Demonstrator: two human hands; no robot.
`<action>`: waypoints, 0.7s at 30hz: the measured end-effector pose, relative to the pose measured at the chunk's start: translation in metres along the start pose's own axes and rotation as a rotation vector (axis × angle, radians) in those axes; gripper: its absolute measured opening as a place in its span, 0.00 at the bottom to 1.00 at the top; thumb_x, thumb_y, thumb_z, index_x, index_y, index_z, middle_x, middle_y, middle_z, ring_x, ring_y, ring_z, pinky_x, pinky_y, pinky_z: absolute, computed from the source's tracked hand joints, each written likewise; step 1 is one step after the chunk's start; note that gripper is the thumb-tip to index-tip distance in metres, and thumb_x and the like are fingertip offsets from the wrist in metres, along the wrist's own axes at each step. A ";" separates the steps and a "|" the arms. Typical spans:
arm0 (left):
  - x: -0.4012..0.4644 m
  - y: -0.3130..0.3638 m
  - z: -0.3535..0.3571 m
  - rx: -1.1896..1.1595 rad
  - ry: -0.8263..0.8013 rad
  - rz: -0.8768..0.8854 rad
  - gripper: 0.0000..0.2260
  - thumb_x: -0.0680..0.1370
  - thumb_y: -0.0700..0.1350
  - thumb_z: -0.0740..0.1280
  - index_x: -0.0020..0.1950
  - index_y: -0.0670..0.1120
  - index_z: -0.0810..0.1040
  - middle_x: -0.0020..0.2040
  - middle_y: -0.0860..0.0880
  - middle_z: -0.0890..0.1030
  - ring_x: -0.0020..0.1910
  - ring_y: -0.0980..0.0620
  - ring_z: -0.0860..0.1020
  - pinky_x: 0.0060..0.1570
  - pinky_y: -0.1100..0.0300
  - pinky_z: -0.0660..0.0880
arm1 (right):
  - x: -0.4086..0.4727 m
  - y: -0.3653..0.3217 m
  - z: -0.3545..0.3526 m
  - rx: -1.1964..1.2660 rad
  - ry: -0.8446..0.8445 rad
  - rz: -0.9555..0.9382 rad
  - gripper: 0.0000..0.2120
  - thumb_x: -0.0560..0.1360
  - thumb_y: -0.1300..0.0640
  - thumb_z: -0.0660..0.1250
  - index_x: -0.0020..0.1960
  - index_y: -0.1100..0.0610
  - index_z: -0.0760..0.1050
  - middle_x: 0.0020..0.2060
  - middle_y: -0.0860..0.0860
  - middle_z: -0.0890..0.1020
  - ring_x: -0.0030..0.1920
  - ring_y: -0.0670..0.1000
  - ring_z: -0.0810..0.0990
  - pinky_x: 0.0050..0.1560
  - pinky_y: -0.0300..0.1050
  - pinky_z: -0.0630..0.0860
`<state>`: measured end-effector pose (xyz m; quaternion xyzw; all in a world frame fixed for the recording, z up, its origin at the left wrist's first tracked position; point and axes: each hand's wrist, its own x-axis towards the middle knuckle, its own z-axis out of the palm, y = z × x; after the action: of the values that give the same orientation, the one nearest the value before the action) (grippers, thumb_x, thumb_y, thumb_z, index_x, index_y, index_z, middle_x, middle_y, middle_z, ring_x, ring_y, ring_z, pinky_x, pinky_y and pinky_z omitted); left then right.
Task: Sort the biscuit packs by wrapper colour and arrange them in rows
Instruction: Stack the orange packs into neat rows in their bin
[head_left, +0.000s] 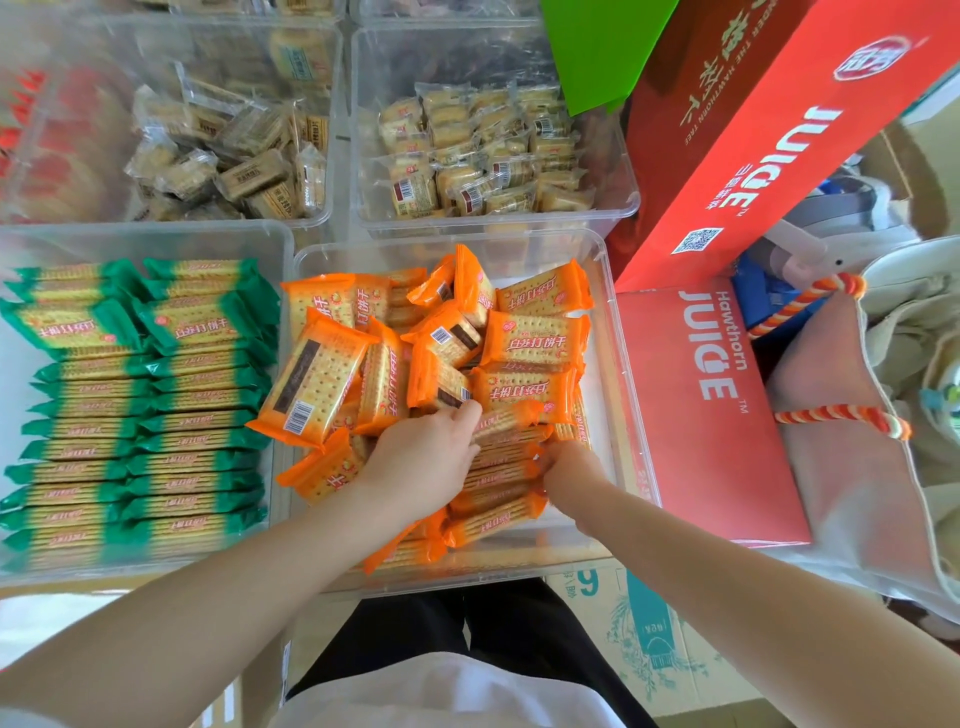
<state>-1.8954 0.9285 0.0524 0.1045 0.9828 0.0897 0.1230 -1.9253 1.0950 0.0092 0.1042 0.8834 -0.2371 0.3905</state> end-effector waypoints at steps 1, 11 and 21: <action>0.000 0.000 -0.001 -0.022 -0.002 -0.019 0.16 0.81 0.51 0.55 0.66 0.45 0.62 0.47 0.50 0.76 0.36 0.49 0.76 0.27 0.59 0.68 | 0.001 0.002 -0.004 -0.033 -0.005 -0.028 0.13 0.76 0.68 0.53 0.35 0.57 0.67 0.35 0.53 0.71 0.35 0.51 0.69 0.39 0.46 0.70; 0.000 0.003 -0.008 0.039 -0.030 0.010 0.15 0.81 0.51 0.55 0.64 0.45 0.64 0.47 0.49 0.77 0.40 0.48 0.78 0.27 0.59 0.65 | -0.048 -0.021 -0.036 -0.891 -0.172 -0.744 0.15 0.79 0.48 0.60 0.63 0.52 0.70 0.57 0.50 0.76 0.55 0.54 0.76 0.50 0.49 0.76; -0.004 0.001 -0.009 0.064 -0.096 0.063 0.12 0.81 0.49 0.58 0.61 0.45 0.67 0.54 0.49 0.76 0.47 0.47 0.77 0.35 0.57 0.68 | -0.026 -0.003 -0.004 -0.990 -0.095 -0.665 0.16 0.79 0.46 0.57 0.66 0.48 0.69 0.57 0.49 0.77 0.54 0.54 0.78 0.45 0.47 0.77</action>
<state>-1.8936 0.9266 0.0623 0.1433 0.9744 0.0567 0.1640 -1.9116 1.0947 0.0319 -0.3832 0.8555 0.0889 0.3366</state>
